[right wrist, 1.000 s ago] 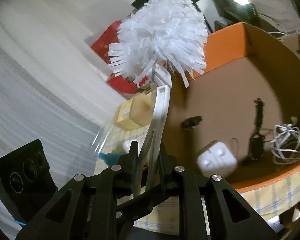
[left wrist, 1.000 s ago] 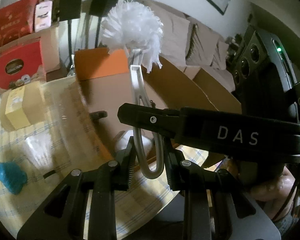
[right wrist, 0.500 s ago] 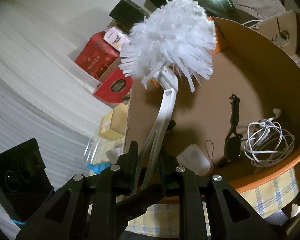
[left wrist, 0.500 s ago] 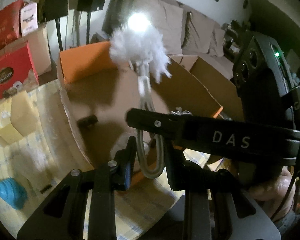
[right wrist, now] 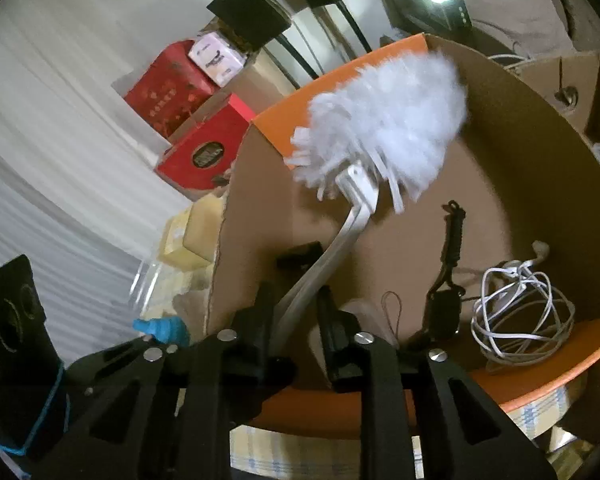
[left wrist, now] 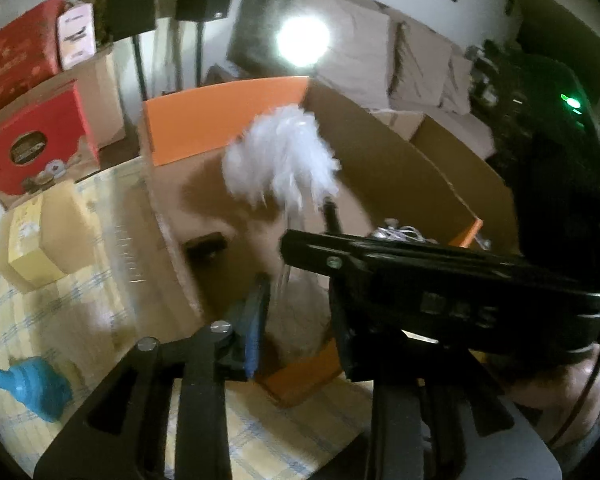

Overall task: Organize objects
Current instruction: 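Lower the duster into the box and open the right tool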

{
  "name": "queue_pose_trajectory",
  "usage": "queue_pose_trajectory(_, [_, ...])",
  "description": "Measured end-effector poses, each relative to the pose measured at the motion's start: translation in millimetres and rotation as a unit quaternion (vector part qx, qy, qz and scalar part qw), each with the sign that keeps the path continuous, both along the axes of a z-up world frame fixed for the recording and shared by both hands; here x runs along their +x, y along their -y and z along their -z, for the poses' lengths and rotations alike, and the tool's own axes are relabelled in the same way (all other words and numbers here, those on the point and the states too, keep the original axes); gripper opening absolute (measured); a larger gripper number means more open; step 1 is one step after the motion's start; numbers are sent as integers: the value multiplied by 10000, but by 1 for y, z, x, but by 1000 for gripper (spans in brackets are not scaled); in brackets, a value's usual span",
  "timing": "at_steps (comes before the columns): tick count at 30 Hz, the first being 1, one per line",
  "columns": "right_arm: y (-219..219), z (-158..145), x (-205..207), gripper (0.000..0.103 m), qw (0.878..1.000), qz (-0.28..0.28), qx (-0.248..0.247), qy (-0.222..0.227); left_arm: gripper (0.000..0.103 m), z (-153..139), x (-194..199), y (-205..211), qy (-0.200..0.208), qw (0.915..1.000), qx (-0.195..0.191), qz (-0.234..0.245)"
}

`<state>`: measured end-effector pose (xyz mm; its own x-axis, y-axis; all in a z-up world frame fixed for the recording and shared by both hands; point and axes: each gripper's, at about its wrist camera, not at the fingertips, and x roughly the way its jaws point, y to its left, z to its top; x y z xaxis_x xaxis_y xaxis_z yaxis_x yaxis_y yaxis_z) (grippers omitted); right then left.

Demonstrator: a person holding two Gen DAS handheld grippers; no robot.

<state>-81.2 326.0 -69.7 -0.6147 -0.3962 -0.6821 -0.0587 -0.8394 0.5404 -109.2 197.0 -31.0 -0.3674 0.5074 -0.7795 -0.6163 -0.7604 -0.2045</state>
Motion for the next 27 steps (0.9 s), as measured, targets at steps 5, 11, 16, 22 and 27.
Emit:
queue_pose_trajectory(5, [-3,-4,5,41,9999,60,10,-82,46,-4,-6,18,66,9997,167,-187])
queue_pose_trajectory(11, [-6,-10,8,47,9998,139,106,-131,77,-15,-2,33,-135,9989,286,-357])
queue_pose_trajectory(16, [-1,-14,10,70,9995,110,211,-201,85,-23,1,45,-246,9979,344,-487])
queue_pose_trajectory(22, [5,-22,13,81,9972,185,629,-357,91,-28,4,66,-351,9959,375,-739])
queue_pose_trajectory(27, [12,-26,16,82,9955,121,821,-458,103,-30,9,93,-559,9912,326,-1156])
